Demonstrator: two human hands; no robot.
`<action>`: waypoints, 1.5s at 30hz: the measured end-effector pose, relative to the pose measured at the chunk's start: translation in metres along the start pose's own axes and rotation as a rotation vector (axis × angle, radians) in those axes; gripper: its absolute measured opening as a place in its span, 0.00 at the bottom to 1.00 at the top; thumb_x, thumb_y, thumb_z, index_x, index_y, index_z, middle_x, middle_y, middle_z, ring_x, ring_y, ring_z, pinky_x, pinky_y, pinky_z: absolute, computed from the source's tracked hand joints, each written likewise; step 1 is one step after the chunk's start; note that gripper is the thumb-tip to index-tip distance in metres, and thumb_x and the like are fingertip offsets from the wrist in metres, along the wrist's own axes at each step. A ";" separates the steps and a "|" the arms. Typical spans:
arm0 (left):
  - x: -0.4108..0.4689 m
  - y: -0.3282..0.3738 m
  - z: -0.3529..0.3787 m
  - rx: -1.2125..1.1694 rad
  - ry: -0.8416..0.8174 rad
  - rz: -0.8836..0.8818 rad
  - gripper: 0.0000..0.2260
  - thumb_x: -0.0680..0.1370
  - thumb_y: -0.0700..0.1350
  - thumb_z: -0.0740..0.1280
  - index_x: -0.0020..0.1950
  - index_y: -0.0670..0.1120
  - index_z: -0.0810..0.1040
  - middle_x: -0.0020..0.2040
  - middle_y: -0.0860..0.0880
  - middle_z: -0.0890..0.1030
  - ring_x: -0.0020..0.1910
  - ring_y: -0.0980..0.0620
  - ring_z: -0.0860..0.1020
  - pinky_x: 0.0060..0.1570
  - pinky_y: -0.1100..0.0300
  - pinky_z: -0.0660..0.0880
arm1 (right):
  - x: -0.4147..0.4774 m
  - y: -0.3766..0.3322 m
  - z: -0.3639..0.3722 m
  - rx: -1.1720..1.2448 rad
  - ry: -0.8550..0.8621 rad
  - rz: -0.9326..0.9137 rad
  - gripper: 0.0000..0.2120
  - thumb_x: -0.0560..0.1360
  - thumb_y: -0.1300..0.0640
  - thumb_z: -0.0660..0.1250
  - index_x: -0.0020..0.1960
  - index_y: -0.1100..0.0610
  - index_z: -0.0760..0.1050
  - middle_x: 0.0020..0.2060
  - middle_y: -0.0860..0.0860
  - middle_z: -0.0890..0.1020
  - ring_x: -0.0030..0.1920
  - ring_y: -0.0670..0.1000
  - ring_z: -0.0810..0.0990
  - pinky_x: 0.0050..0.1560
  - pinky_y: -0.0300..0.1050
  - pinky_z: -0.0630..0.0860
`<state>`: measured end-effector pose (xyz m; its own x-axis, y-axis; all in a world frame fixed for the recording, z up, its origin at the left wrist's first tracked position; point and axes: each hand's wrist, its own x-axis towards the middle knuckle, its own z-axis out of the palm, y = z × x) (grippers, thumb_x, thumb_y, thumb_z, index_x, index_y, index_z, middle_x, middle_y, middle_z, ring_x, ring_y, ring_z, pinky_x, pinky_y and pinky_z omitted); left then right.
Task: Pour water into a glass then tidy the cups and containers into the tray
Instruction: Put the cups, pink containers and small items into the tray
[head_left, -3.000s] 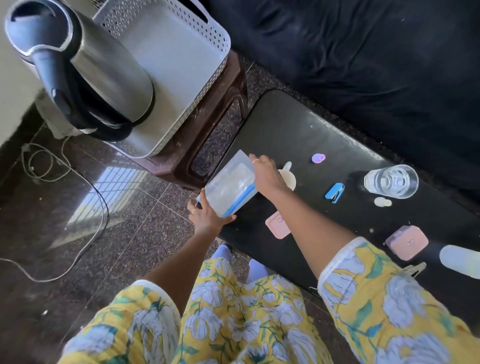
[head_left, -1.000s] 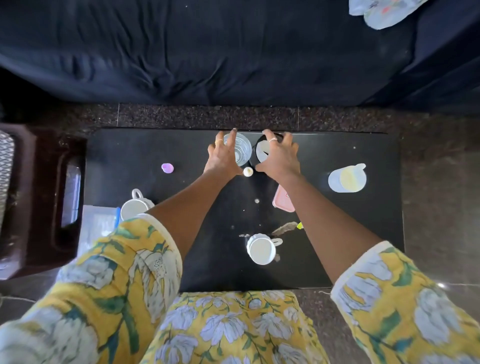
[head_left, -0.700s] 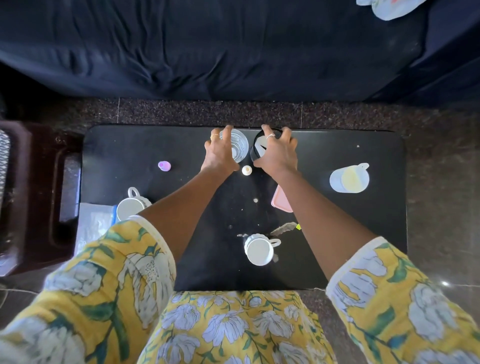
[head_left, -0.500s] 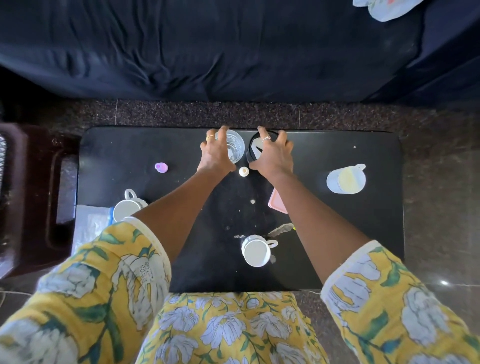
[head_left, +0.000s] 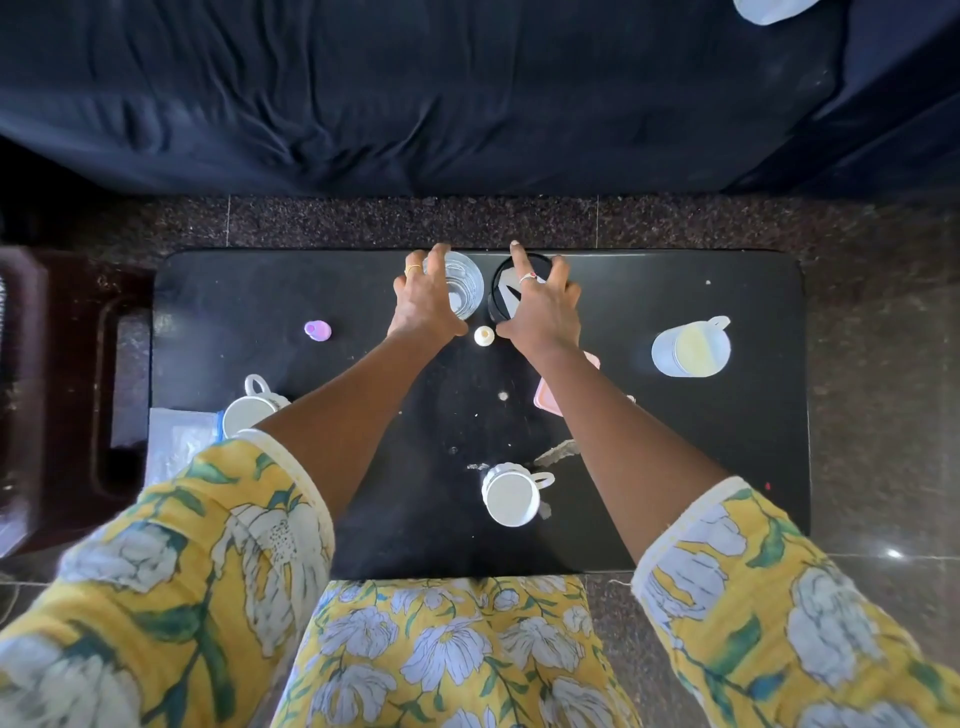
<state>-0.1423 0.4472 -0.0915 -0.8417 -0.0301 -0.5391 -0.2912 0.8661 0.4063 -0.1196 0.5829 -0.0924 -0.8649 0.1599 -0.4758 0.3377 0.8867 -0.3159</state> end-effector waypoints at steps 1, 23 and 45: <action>-0.001 -0.001 0.000 0.006 0.003 0.008 0.46 0.64 0.38 0.77 0.74 0.53 0.54 0.71 0.45 0.59 0.67 0.41 0.63 0.58 0.46 0.70 | -0.001 0.001 0.001 -0.004 0.008 -0.006 0.49 0.65 0.52 0.77 0.76 0.42 0.49 0.72 0.59 0.55 0.62 0.62 0.65 0.55 0.53 0.74; -0.065 0.107 0.086 0.405 0.163 0.689 0.36 0.69 0.52 0.69 0.73 0.46 0.59 0.73 0.44 0.61 0.70 0.42 0.60 0.72 0.48 0.50 | -0.037 0.138 -0.032 0.013 0.327 0.408 0.40 0.65 0.56 0.76 0.72 0.50 0.60 0.73 0.61 0.54 0.68 0.66 0.60 0.69 0.62 0.60; -0.083 0.014 0.046 0.061 0.318 0.526 0.18 0.72 0.41 0.68 0.62 0.42 0.74 0.62 0.41 0.74 0.60 0.41 0.72 0.64 0.50 0.69 | -0.007 0.094 -0.044 0.117 0.627 0.410 0.31 0.67 0.60 0.72 0.67 0.49 0.66 0.61 0.63 0.66 0.54 0.63 0.68 0.50 0.54 0.75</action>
<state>-0.0556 0.4850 -0.0749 -0.9625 0.2697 -0.0273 0.2187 0.8321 0.5097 -0.0981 0.6838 -0.0830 -0.6991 0.7145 -0.0286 0.6845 0.6570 -0.3160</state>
